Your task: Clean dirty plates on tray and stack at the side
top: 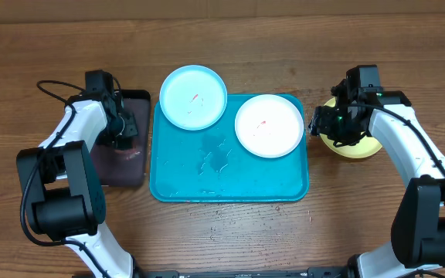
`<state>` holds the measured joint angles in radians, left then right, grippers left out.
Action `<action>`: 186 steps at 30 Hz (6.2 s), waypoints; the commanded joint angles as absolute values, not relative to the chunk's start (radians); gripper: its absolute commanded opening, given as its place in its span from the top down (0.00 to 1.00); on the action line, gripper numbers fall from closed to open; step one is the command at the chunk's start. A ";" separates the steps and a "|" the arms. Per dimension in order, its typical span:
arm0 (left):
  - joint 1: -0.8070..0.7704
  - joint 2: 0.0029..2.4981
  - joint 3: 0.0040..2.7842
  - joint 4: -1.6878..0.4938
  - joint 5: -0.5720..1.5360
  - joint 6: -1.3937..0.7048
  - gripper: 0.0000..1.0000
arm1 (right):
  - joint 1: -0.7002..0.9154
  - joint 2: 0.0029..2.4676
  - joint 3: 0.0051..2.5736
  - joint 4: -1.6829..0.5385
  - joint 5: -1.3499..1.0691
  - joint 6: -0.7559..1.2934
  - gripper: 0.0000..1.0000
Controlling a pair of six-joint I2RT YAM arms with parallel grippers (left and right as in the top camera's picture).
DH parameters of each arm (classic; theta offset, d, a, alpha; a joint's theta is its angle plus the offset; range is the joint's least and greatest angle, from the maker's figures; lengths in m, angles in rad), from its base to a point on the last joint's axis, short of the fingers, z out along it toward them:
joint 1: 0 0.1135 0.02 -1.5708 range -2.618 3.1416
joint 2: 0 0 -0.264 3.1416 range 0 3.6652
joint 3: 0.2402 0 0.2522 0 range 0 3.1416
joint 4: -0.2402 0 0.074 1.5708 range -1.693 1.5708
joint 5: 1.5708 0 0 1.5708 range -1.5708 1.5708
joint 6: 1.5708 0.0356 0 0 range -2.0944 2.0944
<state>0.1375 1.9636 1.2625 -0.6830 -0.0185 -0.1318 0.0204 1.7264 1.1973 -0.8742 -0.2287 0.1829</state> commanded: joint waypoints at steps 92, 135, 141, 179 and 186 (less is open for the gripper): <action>0.138 1.745 1.377 -0.839 0.001 -0.179 0.96 | 0.183 1.721 1.629 -1.100 -0.233 0.096 0.22; 0.137 1.726 1.377 -0.818 0.049 -0.164 0.96 | 0.469 2.317 1.882 -0.753 -0.236 0.312 0.56; 0.137 1.726 1.377 -0.818 0.049 -0.164 0.96 | 0.476 2.317 1.851 -0.741 -0.236 0.353 0.59; 0.137 1.726 1.377 -0.819 0.049 -0.163 0.96 | 0.493 2.305 1.825 -0.803 -0.248 0.375 0.96; 0.137 1.726 1.377 -0.818 0.033 -0.156 0.96 | 0.496 2.283 1.833 -1.081 -0.248 0.308 0.96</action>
<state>0.1375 1.7325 1.3659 -0.8223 0.0341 -0.1799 0.4927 2.3070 1.8225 -1.0100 -0.2657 0.3592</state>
